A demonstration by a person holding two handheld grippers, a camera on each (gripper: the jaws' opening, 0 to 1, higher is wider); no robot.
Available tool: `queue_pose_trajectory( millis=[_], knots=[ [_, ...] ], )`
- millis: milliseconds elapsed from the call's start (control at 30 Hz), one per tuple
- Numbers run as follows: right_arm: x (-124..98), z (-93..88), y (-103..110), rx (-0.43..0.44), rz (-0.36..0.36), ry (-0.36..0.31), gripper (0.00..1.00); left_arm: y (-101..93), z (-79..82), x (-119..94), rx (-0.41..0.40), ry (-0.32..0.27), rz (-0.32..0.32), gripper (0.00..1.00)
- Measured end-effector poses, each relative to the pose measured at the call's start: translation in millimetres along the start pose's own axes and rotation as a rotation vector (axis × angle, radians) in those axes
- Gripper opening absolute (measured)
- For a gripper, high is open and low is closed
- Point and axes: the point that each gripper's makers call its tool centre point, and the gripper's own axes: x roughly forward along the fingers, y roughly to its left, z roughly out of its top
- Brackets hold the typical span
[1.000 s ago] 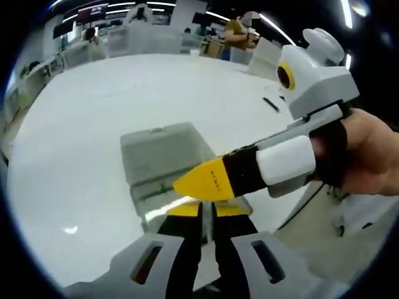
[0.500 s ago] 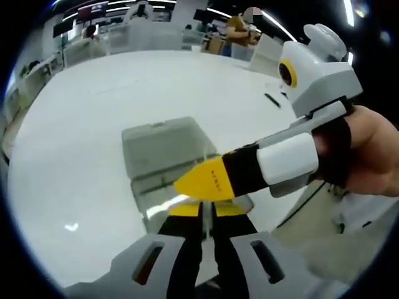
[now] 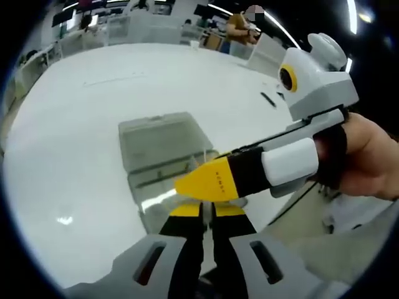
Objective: Insert the divider into the dual guide fixture by aligning both edges with the guide slots and pushing it downward to the bottom, including one-sided entry, uneven engagement, binding, and posture correction.
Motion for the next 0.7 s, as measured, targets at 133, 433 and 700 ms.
queue_pose_trajectory(
  millis=[133, 433, 700],
  knots=[
    [-1.1, 2.0, 3.4, -0.004, 0.009, -0.012, 0.3, -0.1, 2.0, -3.5, -0.016, -0.008, -0.007, 0.0],
    [1.4, 2.2, 5.3, 0.025, -0.005, -0.02, 0.29, 3.7, 1.1, -5.5, 0.045, 0.005, -0.003, 0.0],
    [-2.6, 4.8, -2.1, 0.053, -0.038, -0.026, 0.3, 0.6, 5.9, 1.3, 0.108, 0.033, -0.061, 0.0]
  ],
)
